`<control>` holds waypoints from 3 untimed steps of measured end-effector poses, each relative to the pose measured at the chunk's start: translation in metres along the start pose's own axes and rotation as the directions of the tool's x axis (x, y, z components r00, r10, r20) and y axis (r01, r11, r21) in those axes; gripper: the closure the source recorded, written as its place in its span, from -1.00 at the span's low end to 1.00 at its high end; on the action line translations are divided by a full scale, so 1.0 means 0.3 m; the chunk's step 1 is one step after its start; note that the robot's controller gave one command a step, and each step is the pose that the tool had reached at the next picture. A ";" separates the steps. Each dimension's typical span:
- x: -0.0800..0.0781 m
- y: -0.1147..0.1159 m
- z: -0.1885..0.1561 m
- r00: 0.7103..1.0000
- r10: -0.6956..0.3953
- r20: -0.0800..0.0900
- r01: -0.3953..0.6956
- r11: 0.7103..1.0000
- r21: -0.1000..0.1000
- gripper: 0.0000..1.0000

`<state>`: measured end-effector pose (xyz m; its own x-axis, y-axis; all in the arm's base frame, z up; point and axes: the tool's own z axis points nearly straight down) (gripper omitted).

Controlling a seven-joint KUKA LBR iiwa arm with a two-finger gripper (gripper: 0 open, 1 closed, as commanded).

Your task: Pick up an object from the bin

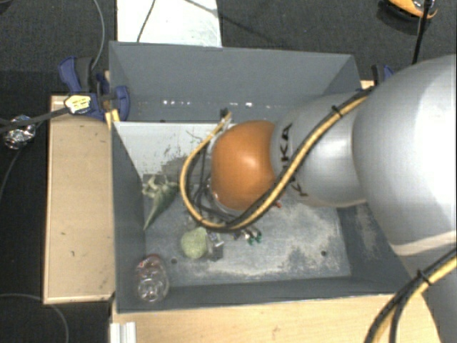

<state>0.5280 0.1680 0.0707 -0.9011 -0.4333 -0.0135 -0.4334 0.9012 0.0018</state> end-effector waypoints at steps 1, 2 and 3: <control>-0.007 0.009 0.000 1.000 -0.002 0.003 0.002 1.000 0.000 1.00; -0.010 0.010 0.000 1.000 0.000 0.004 0.000 1.000 -0.001 1.00; 0.065 -0.017 -0.002 0.999 -0.036 0.007 0.036 0.999 -0.001 1.00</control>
Offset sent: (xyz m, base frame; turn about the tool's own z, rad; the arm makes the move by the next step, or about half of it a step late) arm 0.0072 -0.0011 -0.0007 0.0071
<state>0.5125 0.1550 0.0711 -0.8847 -0.4657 -0.0202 -0.4659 0.8848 0.0019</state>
